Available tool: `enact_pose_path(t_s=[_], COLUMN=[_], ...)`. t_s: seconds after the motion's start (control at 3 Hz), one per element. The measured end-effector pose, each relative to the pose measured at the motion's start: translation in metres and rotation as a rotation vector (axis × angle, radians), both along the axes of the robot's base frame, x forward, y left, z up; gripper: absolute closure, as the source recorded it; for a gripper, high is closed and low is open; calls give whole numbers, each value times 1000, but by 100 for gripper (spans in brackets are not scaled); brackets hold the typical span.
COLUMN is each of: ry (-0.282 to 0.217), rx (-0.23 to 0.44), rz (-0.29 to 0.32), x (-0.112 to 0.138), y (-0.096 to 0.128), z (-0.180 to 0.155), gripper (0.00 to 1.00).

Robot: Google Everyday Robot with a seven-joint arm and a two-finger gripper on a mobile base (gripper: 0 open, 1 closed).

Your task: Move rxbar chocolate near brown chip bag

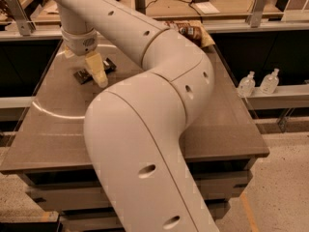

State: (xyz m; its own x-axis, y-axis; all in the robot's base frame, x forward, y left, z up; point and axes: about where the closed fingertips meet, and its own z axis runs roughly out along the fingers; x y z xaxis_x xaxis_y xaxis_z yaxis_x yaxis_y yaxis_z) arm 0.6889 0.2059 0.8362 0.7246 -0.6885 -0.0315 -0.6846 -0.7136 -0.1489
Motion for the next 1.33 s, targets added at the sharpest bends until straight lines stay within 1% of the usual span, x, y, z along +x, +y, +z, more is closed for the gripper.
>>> enact_pose_path(t_s=[0.33, 0.67, 1.0, 1.33], ry=[0, 21, 50, 44], rx=[0, 16, 14, 2], rz=[0, -57, -146, -184], x=[0, 13, 30, 45], y=[0, -8, -26, -36], z=[0, -5, -14, -18], gripper=[0, 0, 0, 19])
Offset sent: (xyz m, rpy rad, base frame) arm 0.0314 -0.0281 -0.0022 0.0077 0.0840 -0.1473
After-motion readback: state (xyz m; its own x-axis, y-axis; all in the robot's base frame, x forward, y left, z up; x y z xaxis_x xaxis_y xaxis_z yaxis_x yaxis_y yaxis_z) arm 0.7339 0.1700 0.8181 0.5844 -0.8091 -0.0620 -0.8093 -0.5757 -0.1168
